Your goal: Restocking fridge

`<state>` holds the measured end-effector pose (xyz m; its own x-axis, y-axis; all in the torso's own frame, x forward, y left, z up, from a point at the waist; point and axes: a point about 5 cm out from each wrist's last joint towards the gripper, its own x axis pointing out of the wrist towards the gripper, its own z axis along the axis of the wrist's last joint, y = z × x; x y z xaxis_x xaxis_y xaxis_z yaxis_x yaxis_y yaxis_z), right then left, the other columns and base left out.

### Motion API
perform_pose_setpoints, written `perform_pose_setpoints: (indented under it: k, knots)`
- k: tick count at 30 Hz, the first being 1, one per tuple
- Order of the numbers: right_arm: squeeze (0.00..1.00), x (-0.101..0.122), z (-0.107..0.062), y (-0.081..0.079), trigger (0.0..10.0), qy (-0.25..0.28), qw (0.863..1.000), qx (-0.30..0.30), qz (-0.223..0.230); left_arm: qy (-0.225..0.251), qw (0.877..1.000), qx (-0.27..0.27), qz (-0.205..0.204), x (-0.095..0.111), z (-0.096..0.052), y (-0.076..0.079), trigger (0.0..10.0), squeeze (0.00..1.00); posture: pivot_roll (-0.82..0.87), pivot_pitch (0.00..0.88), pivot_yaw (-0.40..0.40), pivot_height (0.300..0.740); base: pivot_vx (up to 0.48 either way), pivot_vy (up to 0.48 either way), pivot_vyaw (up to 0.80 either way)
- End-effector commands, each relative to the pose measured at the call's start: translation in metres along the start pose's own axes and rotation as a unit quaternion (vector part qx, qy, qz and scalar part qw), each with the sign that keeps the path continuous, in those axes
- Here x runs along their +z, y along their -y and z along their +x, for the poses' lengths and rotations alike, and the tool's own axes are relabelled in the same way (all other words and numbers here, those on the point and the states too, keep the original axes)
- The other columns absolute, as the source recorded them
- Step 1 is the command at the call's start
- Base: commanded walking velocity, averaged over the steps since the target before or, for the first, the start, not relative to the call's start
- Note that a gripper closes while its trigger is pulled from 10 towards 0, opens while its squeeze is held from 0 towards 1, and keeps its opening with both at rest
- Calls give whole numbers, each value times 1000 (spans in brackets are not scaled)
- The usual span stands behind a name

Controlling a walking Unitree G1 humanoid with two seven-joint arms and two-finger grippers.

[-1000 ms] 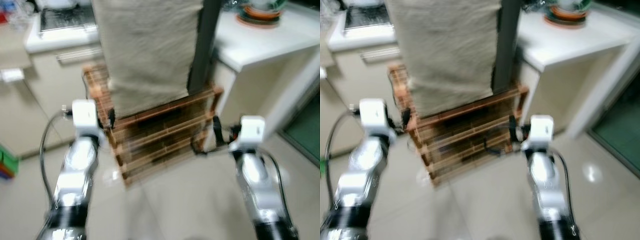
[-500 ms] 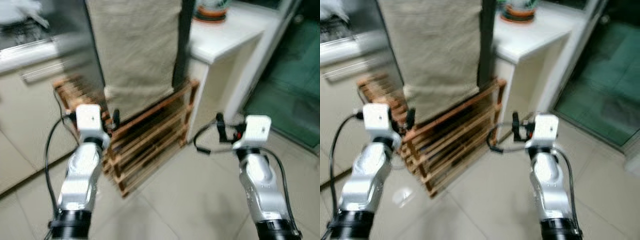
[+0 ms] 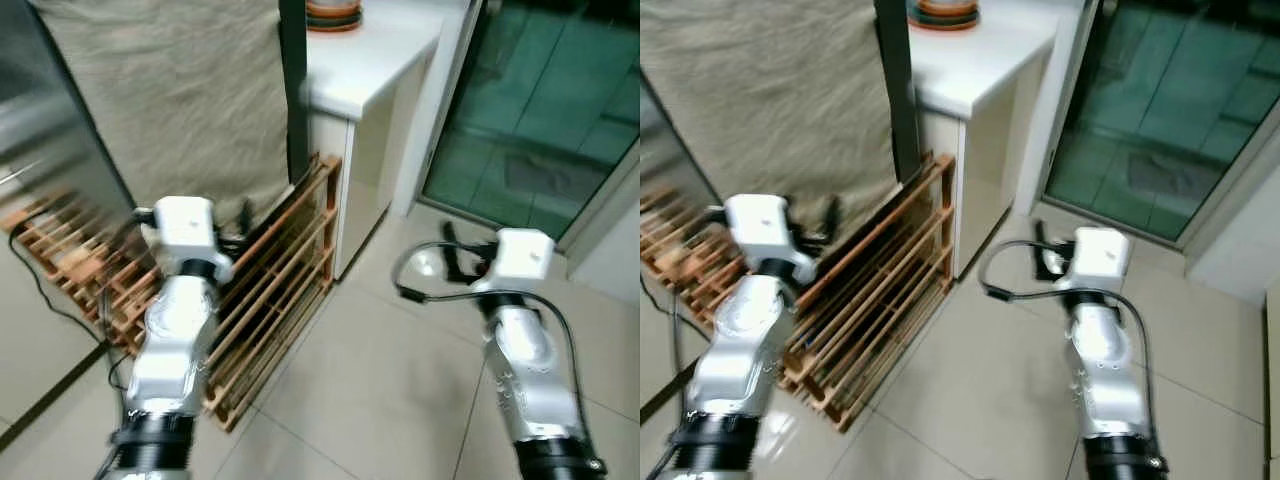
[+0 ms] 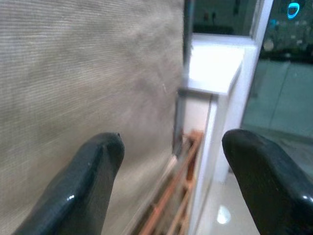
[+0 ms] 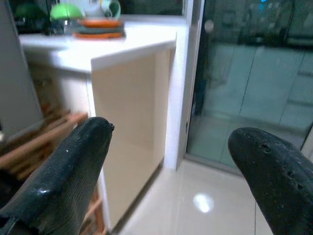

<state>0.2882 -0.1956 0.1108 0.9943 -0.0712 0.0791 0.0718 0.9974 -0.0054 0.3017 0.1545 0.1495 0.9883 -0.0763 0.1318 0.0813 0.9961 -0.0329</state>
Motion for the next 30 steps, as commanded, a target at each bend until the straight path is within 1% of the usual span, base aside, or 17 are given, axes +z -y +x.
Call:
perform_pose_setpoints:
  k: [1, 2, 4, 5, 6, 10, 14, 16, 17, 20, 22, 25, 30]
  knots:
    - [0, 14, 4, -9, 10000, 37, 999, 14, -1, 19, 1000, 0, -5, 7, -4, -6, 10000, 0, -55, 0, -6, 740, 0, 0, 0]
    - [0, 14, 4, -10, 10000, 37, 999, 17, 2, 24, 999, -26, -16, 9, -9, -1, 10000, 0, -53, 0, -6, 740, 0, 0, 0]
    - [0, 13, 4, -11, 10000, 36, 999, 17, 2, 26, 999, -37, -18, 9, -10, 1, 10000, 0, -53, 0, -6, 740, 0, 0, 0]
    - [0, 13, 4, -11, 10000, 35, 999, 19, 3, 29, 998, -52, -18, 10, -13, 5, 10000, 0, -49, 0, -7, 740, 0, 0, 0]
    - [0, 12, 4, -12, 10000, 34, 999, 22, 2, 32, 997, -71, -9, 12, -17, 11, 10000, 0, -46, 0, -7, 740, 0, 0, 0]
    - [0, 10, 4, -13, 10000, 33, 999, 25, 3, 35, 996, -85, 7, 13, -17, 16, 10000, 0, -42, 0, -8, 740, 0, 0, 0]
    - [0, 9, 5, -15, 10000, 32, 999, 29, 4, 29, 995, -95, 10, 14, -16, 19, 10000, 0, -37, 0, -5, 740, 0, 0, 0]
    - [0, 8, 5, -17, 10000, 32, 999, 31, 4, 22, 995, -101, 8, 12, -15, 19, 10000, 0, -38, 0, -3, 740, 0, 0, 0]
    - [0, 8, 5, -17, 10000, 32, 999, 31, 5, 17, 995, -102, 0, 11, -15, 17, 10000, 0, -39, 0, -1, 740, 0, 0, 0]
    - [0, 8, 5, -16, 10000, 31, 999, 30, 5, 13, 995, -103, 2, 11, -13, 16, 10000, 0, -41, 0, 0, 740, 0, 384, 0]
    - [0, 6, 5, -15, 10000, 29, 999, 29, 5, 9, 995, -97, -10, 10, -10, 15, 10000, 0, -41, 0, 0, 740, 0, 480, 0]
    - [0, 5, 4, -15, 10000, 27, 999, 30, 6, 11, 995, -98, -12, 11, -9, 14, 10000, 0, -43, 0, 2, 740, 0, 480, 0]
    - [0, 3, 4, -14, 10000, 25, 999, 30, 6, 7, 993, -113, -21, 9, -12, 17, 10000, 0, -45, 0, 4, 740, 0, 480, 0]
